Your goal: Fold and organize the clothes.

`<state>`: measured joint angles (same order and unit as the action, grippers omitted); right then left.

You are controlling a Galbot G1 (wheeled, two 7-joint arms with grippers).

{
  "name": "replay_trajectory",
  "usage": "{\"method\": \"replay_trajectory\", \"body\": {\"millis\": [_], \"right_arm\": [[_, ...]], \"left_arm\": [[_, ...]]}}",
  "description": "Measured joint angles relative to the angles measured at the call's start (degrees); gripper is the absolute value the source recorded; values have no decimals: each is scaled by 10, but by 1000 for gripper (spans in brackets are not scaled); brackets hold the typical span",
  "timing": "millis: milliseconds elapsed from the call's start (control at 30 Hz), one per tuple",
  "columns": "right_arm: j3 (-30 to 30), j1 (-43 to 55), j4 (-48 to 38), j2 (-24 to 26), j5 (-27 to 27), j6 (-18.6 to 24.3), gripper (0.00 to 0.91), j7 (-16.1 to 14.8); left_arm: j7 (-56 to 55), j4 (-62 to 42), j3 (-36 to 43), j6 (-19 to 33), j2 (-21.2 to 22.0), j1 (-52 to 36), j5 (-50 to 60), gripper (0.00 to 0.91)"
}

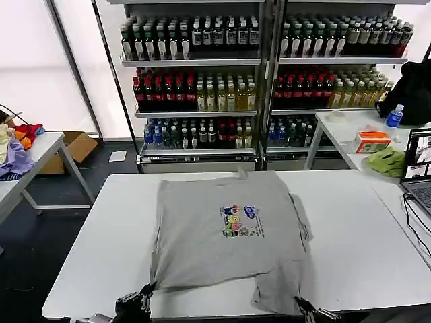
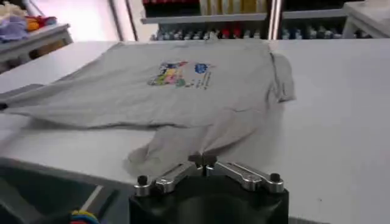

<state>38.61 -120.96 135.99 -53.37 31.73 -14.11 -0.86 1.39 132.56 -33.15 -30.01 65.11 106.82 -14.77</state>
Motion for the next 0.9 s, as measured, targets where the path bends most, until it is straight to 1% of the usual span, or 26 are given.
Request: {"method": "replay_trajectory", "body": {"millis": [167,333,500,600,767,900], "right_arm": [[-4,5,-1,1,3,20,0,1],[-15,54,-19,-2,13,37,0,10],[-22,120,-38,3,32,43,0,24],[-28,158,-49,3,40,43,0,31],[-43,221,-75,2,49,41,0,42],[-65,275,-105,4,47,40,0,49]], "left_arm": [[12,9,-46,-13,-18,23,-21,10],[19,4,-76,-18,-33,18,-45,10],[29,-16,-85,-17,-44,-20,-72,0],[31,-30,-84,-18,-53,-49,-92,10],[37,-53,-72,-23,-66,-101,-124,10],[42,-79,-55,-26,-75,-148,-138,10]]}}
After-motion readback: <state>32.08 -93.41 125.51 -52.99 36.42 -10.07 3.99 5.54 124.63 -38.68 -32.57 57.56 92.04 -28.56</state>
